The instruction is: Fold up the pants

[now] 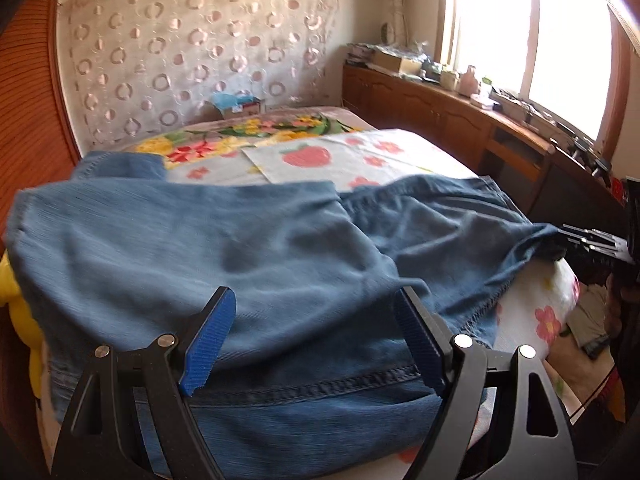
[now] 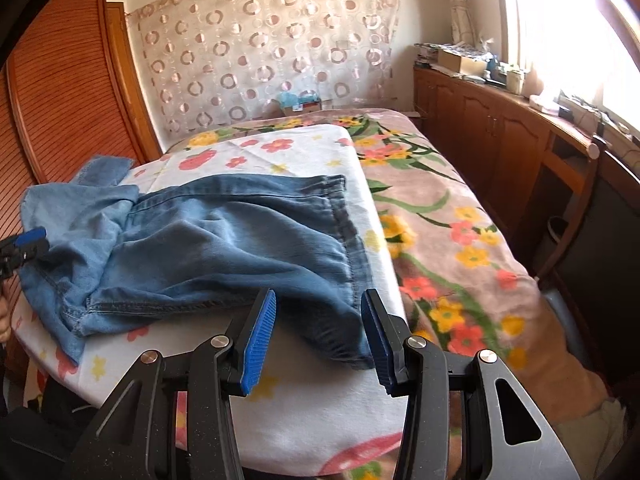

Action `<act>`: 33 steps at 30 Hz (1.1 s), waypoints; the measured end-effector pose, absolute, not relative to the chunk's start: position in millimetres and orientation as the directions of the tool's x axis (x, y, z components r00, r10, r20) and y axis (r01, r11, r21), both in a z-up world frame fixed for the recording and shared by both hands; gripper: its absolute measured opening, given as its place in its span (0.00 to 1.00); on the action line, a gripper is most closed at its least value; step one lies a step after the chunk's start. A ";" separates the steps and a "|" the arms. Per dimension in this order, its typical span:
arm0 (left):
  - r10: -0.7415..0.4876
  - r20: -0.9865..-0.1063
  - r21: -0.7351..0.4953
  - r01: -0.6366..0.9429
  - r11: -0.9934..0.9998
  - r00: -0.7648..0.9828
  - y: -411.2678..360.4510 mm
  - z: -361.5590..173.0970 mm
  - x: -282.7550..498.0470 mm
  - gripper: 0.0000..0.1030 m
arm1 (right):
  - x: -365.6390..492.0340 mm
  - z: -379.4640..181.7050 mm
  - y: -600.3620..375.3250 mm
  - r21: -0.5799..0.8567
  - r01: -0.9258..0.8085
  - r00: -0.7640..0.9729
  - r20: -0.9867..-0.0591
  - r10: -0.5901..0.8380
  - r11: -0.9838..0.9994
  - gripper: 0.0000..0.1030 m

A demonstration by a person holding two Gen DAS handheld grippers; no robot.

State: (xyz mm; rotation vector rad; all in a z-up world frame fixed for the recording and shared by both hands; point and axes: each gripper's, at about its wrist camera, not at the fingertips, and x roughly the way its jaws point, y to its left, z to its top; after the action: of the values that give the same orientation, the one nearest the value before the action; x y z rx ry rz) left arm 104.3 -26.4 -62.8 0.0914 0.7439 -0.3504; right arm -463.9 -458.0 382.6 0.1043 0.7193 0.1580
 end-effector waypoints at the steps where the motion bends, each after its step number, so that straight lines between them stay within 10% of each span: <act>1: -0.283 -0.682 -0.042 0.349 0.936 0.675 -29.0 -65.8 103.7 0.80 | -462.9 381.3 -458.8 0.154 -0.102 0.739 -0.649 0.179 0.983 0.45; 20: -0.267 -0.727 -0.045 0.344 0.938 0.633 -37.6 -96.4 99.9 0.80 | -456.2 370.8 -472.8 0.128 -0.090 0.727 -0.669 0.154 0.988 0.44; 25: -0.270 -0.726 -0.050 0.342 0.938 0.633 -36.3 -96.4 99.3 0.80 | -457.0 371.7 -471.8 0.131 -0.107 0.743 -0.648 0.167 0.986 0.20; 33: -0.268 -0.717 -0.059 0.328 0.943 0.644 -25.2 -91.1 94.4 0.80 | -459.7 379.5 -471.7 0.115 -0.103 0.780 -0.607 0.152 0.988 0.14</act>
State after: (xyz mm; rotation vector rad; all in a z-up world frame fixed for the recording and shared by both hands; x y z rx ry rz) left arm 94.4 -25.2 -91.1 0.0789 0.8025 -0.3395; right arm -459.7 -471.7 379.5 0.0771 0.6624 0.1376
